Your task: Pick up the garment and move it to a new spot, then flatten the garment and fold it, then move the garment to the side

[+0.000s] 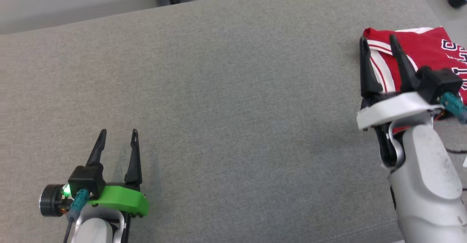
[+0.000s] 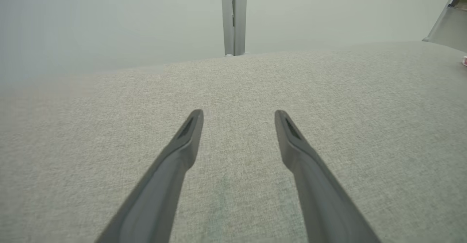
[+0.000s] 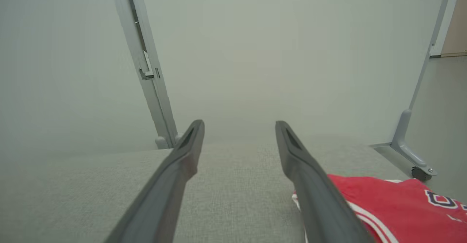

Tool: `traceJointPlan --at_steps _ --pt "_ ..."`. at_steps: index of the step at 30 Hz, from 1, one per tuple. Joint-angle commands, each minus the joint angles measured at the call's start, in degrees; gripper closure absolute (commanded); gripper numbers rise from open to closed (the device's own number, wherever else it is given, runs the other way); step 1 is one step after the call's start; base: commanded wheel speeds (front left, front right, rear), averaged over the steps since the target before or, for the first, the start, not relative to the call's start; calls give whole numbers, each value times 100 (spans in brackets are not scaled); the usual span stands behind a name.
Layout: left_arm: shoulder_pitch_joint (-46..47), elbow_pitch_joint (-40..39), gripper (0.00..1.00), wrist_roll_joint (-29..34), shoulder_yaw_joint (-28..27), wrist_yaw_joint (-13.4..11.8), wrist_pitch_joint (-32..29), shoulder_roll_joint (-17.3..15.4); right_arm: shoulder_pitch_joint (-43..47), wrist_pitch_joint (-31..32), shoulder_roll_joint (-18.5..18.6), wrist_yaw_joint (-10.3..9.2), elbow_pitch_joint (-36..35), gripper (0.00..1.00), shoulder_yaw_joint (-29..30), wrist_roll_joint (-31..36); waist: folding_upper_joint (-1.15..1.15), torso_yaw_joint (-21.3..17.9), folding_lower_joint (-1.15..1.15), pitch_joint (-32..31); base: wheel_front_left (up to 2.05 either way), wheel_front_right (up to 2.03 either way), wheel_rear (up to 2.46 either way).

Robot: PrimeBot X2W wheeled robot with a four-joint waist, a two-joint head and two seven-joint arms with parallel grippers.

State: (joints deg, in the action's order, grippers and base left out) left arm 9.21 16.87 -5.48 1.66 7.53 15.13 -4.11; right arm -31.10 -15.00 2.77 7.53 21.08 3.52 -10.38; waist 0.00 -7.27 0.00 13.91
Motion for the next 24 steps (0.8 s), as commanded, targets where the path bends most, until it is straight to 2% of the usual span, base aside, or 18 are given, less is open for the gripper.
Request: traceJointPlan --at_steps 1,8,16,23,24 --pt "-116 -49 0 93 -64 -34 -2 37 239 -22 30 -10 67 0 22 -77 0 303 0 -289 0 0 0" --pt "-519 20 0 -12 -411 -92 -2 93 1154 -22 25 -10 249 0 -128 -85 0 567 0 -664 0 0 0" --pt "-860 68 0 -9 -601 -100 -2 111 1616 -22 30 -10 320 0 -229 -235 0 772 0 -932 0 0 0" --pt "-1044 85 0 -283 -596 -106 -2 114 1832 -22 29 -10 384 0 -356 -300 0 948 0 -1019 0 0 0" --pt "-995 81 100 -249 -591 -99 0 118 1769 0 4 0 375 100 -369 -274 0 906 0 -984 0 0 0"
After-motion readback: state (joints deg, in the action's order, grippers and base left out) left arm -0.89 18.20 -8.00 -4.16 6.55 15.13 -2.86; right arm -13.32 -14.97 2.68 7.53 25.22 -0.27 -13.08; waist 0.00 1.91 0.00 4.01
